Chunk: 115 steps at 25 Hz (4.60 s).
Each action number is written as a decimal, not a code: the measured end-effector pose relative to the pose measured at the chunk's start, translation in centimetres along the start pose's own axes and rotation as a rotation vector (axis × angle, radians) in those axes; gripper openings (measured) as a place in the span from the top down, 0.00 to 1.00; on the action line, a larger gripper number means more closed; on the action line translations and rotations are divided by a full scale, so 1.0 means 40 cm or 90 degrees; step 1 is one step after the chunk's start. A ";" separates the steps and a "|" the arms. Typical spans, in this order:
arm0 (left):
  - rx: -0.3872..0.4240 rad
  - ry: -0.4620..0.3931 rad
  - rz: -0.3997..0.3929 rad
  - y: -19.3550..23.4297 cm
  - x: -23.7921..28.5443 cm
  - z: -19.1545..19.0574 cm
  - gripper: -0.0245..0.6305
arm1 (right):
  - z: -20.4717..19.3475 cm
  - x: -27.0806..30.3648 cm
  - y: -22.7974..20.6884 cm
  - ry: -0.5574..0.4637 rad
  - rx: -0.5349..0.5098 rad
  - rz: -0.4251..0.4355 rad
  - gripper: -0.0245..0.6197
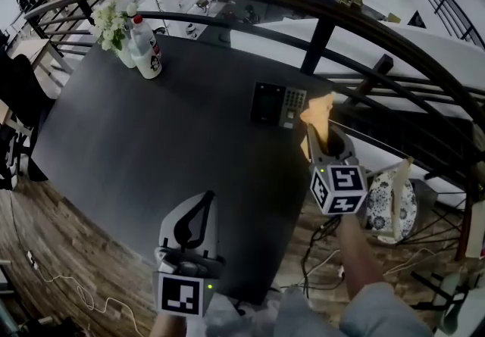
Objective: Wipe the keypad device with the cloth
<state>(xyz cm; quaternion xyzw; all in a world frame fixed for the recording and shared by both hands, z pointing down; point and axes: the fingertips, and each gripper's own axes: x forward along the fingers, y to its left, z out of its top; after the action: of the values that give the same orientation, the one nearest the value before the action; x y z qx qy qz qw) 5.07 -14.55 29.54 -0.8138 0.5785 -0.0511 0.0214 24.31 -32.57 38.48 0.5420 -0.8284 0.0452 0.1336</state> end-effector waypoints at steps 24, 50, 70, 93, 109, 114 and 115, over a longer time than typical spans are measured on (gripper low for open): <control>-0.009 -0.015 -0.102 0.081 0.266 -0.071 0.95 | -0.110 0.260 -0.065 0.101 -0.029 -0.088 0.80; -0.053 -0.002 -0.042 0.193 0.227 -0.113 0.95 | -0.134 0.423 0.212 0.127 -0.077 0.028 0.80; -0.066 0.007 -0.045 0.181 0.226 -0.127 0.95 | -0.220 0.386 0.299 0.157 -0.068 0.077 0.80; -0.047 0.012 -0.087 0.077 0.250 -0.121 0.95 | -0.321 0.235 0.003 0.181 -0.012 -0.067 0.80; -0.053 -0.002 -0.082 0.080 0.241 -0.096 0.95 | -0.172 0.210 -0.094 0.135 -0.090 -0.075 0.80; -0.055 -0.013 -0.074 0.094 0.235 -0.086 0.95 | -0.082 0.280 -0.056 0.122 -0.144 -0.020 0.80; -0.056 -0.012 -0.072 0.098 0.233 -0.086 0.95 | -0.069 0.297 -0.042 0.124 -0.156 -0.006 0.80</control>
<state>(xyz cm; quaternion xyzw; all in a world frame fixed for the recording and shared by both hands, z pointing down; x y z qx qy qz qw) 4.06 -24.54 33.14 -0.8459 0.5330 -0.0189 -0.0116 21.84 -43.17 44.23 0.5189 -0.8081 -0.0050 0.2787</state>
